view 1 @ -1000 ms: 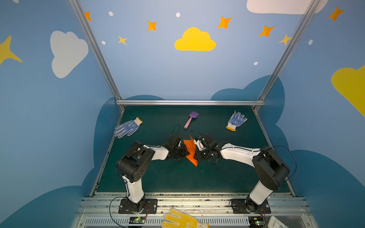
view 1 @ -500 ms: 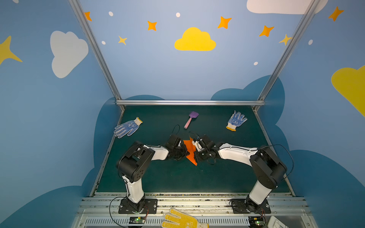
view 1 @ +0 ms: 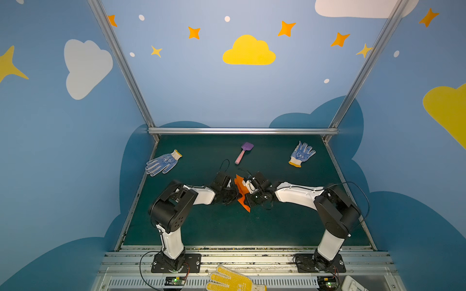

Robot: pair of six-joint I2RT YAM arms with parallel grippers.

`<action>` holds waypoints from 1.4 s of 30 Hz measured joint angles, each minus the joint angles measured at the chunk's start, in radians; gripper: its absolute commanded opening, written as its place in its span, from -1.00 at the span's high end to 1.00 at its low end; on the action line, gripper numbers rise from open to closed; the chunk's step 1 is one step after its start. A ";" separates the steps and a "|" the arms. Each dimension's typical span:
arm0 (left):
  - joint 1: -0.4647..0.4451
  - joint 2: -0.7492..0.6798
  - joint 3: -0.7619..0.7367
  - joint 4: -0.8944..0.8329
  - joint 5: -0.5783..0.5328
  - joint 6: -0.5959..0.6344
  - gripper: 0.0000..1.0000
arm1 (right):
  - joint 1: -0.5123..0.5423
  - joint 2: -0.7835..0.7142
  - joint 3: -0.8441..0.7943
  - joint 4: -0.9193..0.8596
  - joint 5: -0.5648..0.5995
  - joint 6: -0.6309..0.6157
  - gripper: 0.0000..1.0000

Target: Fold a paper plane with a square sheet of paper (fold left side to right side)

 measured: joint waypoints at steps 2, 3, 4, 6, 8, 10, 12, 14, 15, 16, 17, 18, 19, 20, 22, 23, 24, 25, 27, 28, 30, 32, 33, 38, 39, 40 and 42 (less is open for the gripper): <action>0.000 0.000 0.000 0.000 0.000 0.000 0.93 | -0.001 0.000 0.000 0.000 0.000 0.001 0.82; 0.000 0.000 0.000 0.000 0.000 0.000 0.93 | -0.001 0.000 0.000 0.000 0.000 0.002 0.87; 0.000 0.000 0.000 0.001 0.000 0.000 0.93 | -0.002 0.000 0.000 0.000 0.000 0.002 0.91; 0.000 0.000 -0.002 0.003 0.001 0.000 0.93 | -0.005 0.001 0.000 0.000 -0.002 0.003 0.99; 0.000 0.000 -0.002 0.003 0.001 0.000 0.93 | -0.010 0.003 0.000 0.003 -0.011 0.006 1.00; 0.000 0.000 -0.002 0.003 0.001 0.000 0.93 | -0.018 0.010 -0.002 0.011 -0.024 0.008 1.00; 0.000 0.000 -0.002 0.004 0.001 0.000 0.93 | -0.029 0.019 -0.008 0.023 -0.040 0.012 1.00; 0.000 0.000 -0.004 0.006 0.001 0.000 0.93 | -0.038 0.029 -0.014 0.033 -0.054 0.015 1.00; 0.000 0.000 -0.005 0.008 0.001 0.000 0.93 | -0.040 0.033 -0.015 0.037 -0.061 0.015 1.00; 0.000 0.000 -0.006 0.010 0.001 0.000 0.93 | -0.043 0.036 -0.016 0.039 -0.070 0.016 1.00; 0.000 0.000 -0.006 0.011 0.002 0.000 0.93 | -0.045 0.037 -0.016 0.042 -0.077 0.017 1.00; 0.000 0.000 -0.007 0.012 0.002 0.000 0.93 | -0.045 0.039 -0.016 0.045 -0.082 0.019 1.00; 0.000 0.000 -0.007 0.013 0.002 0.000 0.93 | -0.045 0.042 -0.016 0.048 -0.088 0.019 1.00; 0.000 0.000 -0.007 0.014 0.002 0.000 0.93 | -0.045 0.044 -0.016 0.051 -0.093 0.019 1.00; 0.000 0.000 -0.008 0.014 0.002 0.000 0.93 | -0.047 0.045 -0.022 0.061 -0.101 0.021 1.00; 0.000 0.000 -0.009 0.016 0.002 0.000 0.93 | -0.049 0.045 -0.025 0.066 -0.106 0.023 1.00; 0.000 0.000 -0.009 0.017 0.002 -0.001 0.93 | -0.050 0.045 -0.028 0.070 -0.109 0.026 1.00; 0.000 0.000 -0.011 0.019 0.002 -0.001 0.93 | -0.052 0.044 -0.032 0.076 -0.112 0.029 0.92; 0.000 0.000 -0.013 0.023 0.002 -0.001 0.93 | -0.054 0.041 -0.041 0.089 -0.117 0.034 0.87; 0.000 0.000 -0.013 0.024 0.002 -0.001 0.93 | -0.055 0.040 -0.047 0.095 -0.118 0.037 0.86; 0.000 0.000 -0.015 0.027 0.002 -0.002 0.93 | -0.056 0.037 -0.054 0.106 -0.119 0.041 0.75; 0.000 0.000 -0.021 0.036 0.002 -0.004 0.93 | -0.055 0.032 -0.060 0.116 -0.123 0.045 0.62; 0.000 -0.001 -0.022 0.039 0.002 -0.004 0.93 | -0.053 0.029 -0.062 0.119 -0.123 0.047 0.61; 0.000 -0.004 -0.031 0.050 0.001 -0.005 0.93 | -0.049 0.000 -0.079 0.097 -0.120 0.051 0.59; 0.000 -0.006 -0.034 0.051 0.002 -0.005 0.93 | -0.049 -0.006 -0.081 0.091 -0.119 0.051 0.59; 0.000 -0.008 -0.036 0.051 0.001 -0.006 0.93 | -0.049 -0.013 -0.081 0.083 -0.119 0.051 0.59; 0.000 -0.011 -0.041 0.053 0.001 -0.007 0.93 | -0.048 -0.030 -0.081 0.071 -0.115 0.052 0.60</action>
